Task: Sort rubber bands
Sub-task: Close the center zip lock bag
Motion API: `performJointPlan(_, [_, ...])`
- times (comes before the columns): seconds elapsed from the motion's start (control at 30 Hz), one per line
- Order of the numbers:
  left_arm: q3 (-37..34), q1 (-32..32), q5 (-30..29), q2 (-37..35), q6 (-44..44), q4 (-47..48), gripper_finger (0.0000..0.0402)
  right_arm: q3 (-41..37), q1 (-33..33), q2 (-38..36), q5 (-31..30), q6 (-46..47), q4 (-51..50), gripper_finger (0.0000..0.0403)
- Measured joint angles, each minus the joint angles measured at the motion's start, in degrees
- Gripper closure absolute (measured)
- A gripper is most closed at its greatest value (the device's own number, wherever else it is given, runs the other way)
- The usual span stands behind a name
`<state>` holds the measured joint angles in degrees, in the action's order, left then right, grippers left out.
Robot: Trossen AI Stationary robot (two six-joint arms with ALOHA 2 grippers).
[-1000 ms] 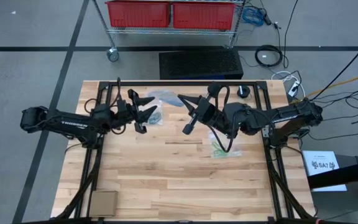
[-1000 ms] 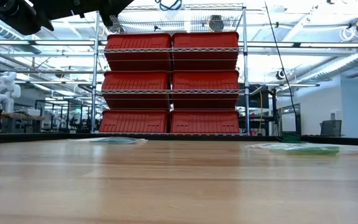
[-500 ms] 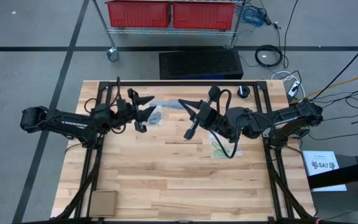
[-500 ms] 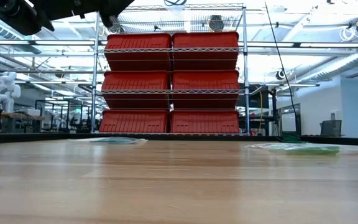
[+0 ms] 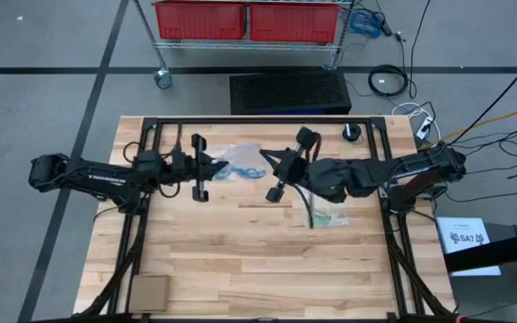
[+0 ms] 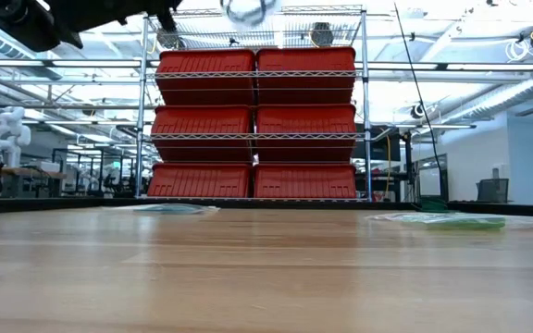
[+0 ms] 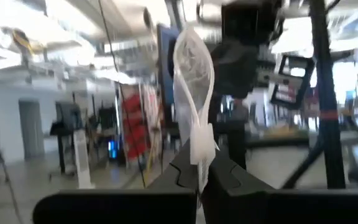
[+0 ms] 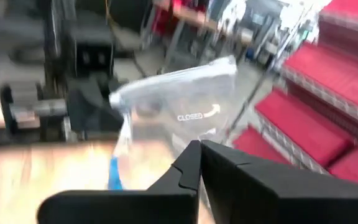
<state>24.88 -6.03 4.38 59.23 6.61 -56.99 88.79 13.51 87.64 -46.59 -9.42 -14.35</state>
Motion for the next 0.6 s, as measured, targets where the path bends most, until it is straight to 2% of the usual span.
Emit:
performJointPlan(0.2, [0.0, 0.03, -0.69, -0.12, 0.04, 14.43, 0.0399, 0.0, -0.8, -0.17, 1.11, 9.39, -14.73, 0.0345])
performJointPlan(0.3, [0.0, -0.01, -1.46, -0.12, 0.11, 23.09, 0.0399, 0.0, -1.59, -0.17, 7.38, 13.45, -19.2, 0.0315])
performJointPlan(0.47, [0.0, 0.02, -1.53, -0.12, -0.04, 32.4, 0.04, 0.08, -2.92, 0.71, 18.87, 15.54, -17.89, 0.0275])
performJointPlan(0.6, [0.0, 0.01, -0.81, -0.12, -0.07, 35.49, 0.04, 0.07, -4.84, 6.13, 25.04, 12.06, -13.63, 0.0265])
